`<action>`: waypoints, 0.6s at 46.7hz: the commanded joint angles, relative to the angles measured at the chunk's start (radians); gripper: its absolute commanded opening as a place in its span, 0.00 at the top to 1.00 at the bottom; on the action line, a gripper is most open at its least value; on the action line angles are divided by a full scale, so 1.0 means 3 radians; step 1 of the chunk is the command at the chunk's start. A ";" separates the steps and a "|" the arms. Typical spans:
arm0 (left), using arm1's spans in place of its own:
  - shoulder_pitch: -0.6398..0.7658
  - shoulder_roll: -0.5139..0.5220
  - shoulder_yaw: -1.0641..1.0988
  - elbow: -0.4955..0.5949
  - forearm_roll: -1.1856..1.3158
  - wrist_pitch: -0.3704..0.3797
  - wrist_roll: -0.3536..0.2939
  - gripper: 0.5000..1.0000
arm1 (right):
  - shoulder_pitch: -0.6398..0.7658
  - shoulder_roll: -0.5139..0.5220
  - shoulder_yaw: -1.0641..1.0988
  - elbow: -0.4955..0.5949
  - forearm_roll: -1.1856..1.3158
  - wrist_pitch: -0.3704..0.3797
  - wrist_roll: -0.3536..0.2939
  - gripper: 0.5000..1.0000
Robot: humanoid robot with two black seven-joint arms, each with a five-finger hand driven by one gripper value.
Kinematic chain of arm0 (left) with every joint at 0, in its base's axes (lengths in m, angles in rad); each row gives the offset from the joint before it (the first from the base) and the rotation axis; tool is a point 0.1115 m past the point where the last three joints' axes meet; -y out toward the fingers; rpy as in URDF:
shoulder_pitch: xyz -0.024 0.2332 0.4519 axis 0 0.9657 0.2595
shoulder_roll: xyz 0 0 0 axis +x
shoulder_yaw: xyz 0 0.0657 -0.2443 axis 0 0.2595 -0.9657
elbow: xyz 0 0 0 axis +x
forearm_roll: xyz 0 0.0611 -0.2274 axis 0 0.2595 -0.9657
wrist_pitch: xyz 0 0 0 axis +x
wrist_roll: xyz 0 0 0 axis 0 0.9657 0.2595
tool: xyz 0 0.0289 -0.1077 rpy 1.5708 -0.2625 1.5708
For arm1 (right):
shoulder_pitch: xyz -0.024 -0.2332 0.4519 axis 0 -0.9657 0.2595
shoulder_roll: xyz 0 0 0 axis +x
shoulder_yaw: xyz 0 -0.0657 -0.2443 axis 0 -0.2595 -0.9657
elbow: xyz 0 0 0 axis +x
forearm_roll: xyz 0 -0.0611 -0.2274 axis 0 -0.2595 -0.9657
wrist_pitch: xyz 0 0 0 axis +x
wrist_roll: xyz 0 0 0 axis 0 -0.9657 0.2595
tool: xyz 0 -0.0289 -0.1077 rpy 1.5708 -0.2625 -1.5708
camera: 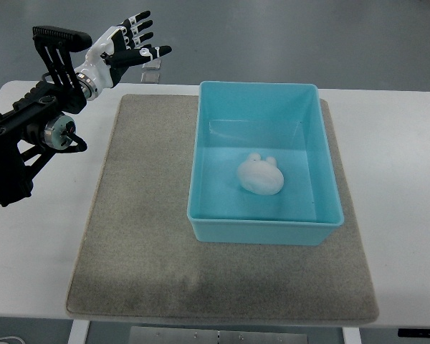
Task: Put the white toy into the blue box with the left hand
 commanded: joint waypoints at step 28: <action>0.0322 0.0025 -0.0126 0.0037 -0.2108 -0.0780 0.0000 0.01 | -0.0002 0.0000 0.0000 0.0000 0.0000 -0.0001 0.0000 0.13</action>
